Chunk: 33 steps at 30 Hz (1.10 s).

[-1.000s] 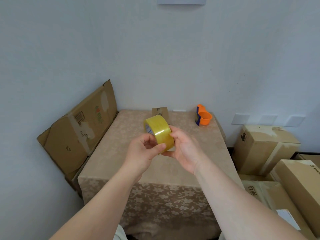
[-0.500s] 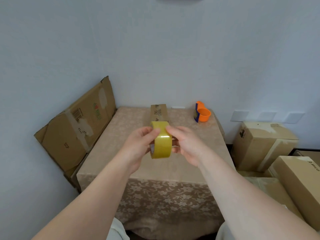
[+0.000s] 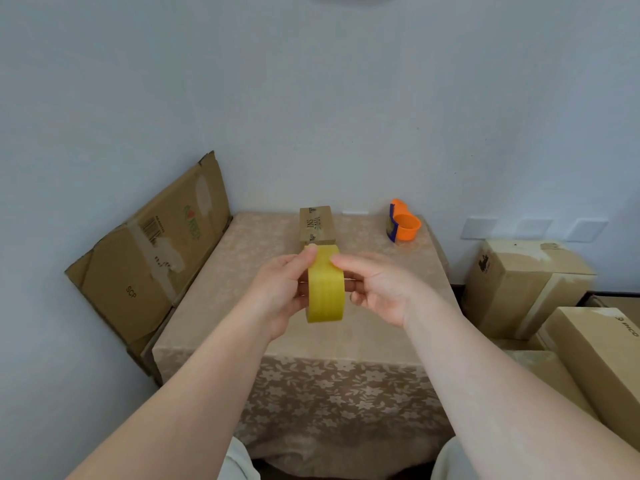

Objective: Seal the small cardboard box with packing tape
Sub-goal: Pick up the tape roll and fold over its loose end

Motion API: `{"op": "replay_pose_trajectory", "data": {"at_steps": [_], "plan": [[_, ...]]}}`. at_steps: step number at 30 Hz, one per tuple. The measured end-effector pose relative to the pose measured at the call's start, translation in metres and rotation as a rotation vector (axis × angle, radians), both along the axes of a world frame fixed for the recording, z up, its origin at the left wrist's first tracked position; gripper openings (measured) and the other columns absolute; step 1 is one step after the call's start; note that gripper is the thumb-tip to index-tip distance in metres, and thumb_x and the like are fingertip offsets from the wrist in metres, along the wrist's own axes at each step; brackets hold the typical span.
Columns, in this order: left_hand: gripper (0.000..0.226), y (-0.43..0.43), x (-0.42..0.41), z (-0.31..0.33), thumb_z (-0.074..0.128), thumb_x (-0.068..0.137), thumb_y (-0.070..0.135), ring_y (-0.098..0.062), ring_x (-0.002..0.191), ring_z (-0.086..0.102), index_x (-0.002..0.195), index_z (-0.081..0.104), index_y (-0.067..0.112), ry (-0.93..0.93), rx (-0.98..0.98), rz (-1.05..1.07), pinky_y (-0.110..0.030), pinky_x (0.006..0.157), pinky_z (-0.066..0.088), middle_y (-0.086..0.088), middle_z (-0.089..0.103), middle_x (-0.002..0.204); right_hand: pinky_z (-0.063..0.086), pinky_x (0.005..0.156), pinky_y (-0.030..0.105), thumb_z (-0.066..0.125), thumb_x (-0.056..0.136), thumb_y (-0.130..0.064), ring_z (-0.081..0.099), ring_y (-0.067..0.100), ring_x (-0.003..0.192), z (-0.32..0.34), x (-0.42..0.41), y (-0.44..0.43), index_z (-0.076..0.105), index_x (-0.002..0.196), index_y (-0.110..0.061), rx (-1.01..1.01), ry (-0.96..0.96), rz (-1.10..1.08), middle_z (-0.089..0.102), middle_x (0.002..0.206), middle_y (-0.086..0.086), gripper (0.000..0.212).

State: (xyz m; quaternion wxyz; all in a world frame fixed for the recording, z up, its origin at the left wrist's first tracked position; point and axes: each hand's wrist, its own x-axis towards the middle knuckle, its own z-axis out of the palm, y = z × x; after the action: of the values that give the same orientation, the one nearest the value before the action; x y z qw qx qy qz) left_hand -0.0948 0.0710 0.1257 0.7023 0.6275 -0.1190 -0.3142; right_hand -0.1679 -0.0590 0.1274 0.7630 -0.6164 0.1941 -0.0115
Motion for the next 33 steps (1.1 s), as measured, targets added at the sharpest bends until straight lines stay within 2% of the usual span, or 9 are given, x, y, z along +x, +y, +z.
{"op": "replay_pose_trajectory", "data": {"at_steps": [3, 7, 9, 13, 18, 24, 29, 31, 33], "plan": [[0.026, -0.0002, 0.0003, 0.0027, 0.055, 0.091, 0.034, -0.019, 0.080, 0.069, 0.096, 0.067, 0.011, 0.139, -0.057, 0.046, -0.031, 0.070, 0.055, -0.008, 0.073, 0.088, 0.047, 0.073, 0.023, 0.062, 0.088, -0.018, 0.061, 0.013, 0.079, 0.0010, -0.0024, -0.0016, 0.066, 0.113, -0.013, -0.022, -0.040, 0.091, 0.069, 0.093, 0.002, 0.026], [0.029, -0.0012, 0.0017, 0.0032, 0.055, 0.091, 0.033, -0.019, 0.083, 0.068, 0.103, 0.065, 0.008, 0.250, -0.123, 0.042, -0.029, 0.067, 0.056, -0.010, 0.071, 0.093, 0.051, 0.083, 0.029, 0.062, 0.086, -0.011, 0.064, 0.016, 0.086, 0.0017, -0.0037, -0.0017, 0.067, 0.112, -0.013, -0.018, -0.063, 0.127, 0.070, 0.098, 0.005, 0.026], [0.026, -0.0003, 0.0020, 0.0029, 0.055, 0.091, 0.029, -0.018, 0.083, 0.068, 0.101, 0.066, 0.009, 0.222, -0.125, -0.016, -0.029, 0.070, 0.057, -0.009, 0.072, 0.093, 0.054, 0.079, 0.027, 0.062, 0.086, -0.010, 0.067, 0.014, 0.081, 0.0016, -0.0034, -0.0020, 0.069, 0.103, -0.013, 0.013, -0.068, 0.081, 0.071, 0.093, 0.004, 0.019], [0.012, 0.0030, 0.0014, 0.0012, 0.059, 0.088, 0.019, -0.017, 0.077, 0.068, 0.091, 0.065, 0.010, 0.027, 0.009, -0.154, -0.030, 0.073, 0.056, -0.007, 0.071, 0.085, 0.054, 0.057, 0.017, 0.062, 0.087, -0.013, 0.065, 0.008, 0.065, -0.0010, 0.0009, -0.0033, 0.066, 0.091, -0.013, 0.191, -0.019, -0.111, 0.069, 0.077, 0.000, 0.006], [0.009, 0.0021, -0.0011, 0.0002, 0.062, 0.085, 0.009, -0.018, 0.079, 0.067, 0.094, 0.064, 0.009, -0.097, 0.059, -0.166, -0.030, 0.075, 0.054, -0.006, 0.070, 0.086, 0.052, 0.052, 0.016, 0.063, 0.087, -0.018, 0.063, 0.005, 0.056, -0.0047, 0.0053, -0.0071, 0.065, 0.086, -0.014, 0.284, 0.007, -0.212, 0.069, 0.056, -0.006, 0.005], [0.022, 0.0032, -0.0047, 0.0027, 0.065, 0.078, -0.001, -0.017, 0.079, 0.067, 0.098, 0.062, 0.007, -0.128, 0.022, -0.183, -0.026, 0.072, 0.057, -0.007, 0.069, 0.089, 0.053, 0.057, 0.018, 0.063, 0.087, -0.020, 0.063, 0.007, 0.060, -0.0037, 0.0043, -0.0075, 0.066, 0.089, -0.013, 0.287, -0.017, -0.206, 0.070, 0.062, -0.005, 0.007], [0.005, 0.0015, -0.0070, 0.0053, 0.062, 0.085, 0.012, -0.017, 0.075, 0.067, 0.090, 0.063, 0.010, -0.140, 0.031, -0.138, -0.026, 0.069, 0.055, -0.006, 0.069, 0.084, 0.053, 0.060, 0.021, 0.060, 0.088, -0.015, 0.064, 0.010, 0.067, -0.0028, 0.0015, -0.0081, 0.065, 0.089, -0.013, 0.262, -0.063, -0.166, 0.071, 0.070, -0.002, 0.006], [0.010, -0.0006, -0.0079, 0.0067, 0.058, 0.090, 0.020, -0.017, 0.073, 0.066, 0.088, 0.063, 0.011, -0.135, 0.031, -0.100, -0.028, 0.069, 0.055, -0.004, 0.069, 0.080, 0.054, 0.067, 0.023, 0.057, 0.089, -0.012, 0.066, 0.012, 0.072, -0.0010, -0.0008, -0.0079, 0.067, 0.094, -0.012, 0.203, -0.110, -0.102, 0.071, 0.080, 0.001, 0.010], [0.021, -0.0027, -0.0056, 0.0072, 0.053, 0.093, 0.028, -0.017, 0.073, 0.067, 0.095, 0.063, 0.010, -0.088, 0.011, -0.039, -0.032, 0.072, 0.055, -0.005, 0.070, 0.081, 0.053, 0.076, 0.026, 0.056, 0.089, -0.008, 0.066, 0.014, 0.080, -0.0002, -0.0030, -0.0067, 0.067, 0.107, -0.009, 0.110, -0.147, -0.010, 0.071, 0.091, 0.004, 0.021]]}}
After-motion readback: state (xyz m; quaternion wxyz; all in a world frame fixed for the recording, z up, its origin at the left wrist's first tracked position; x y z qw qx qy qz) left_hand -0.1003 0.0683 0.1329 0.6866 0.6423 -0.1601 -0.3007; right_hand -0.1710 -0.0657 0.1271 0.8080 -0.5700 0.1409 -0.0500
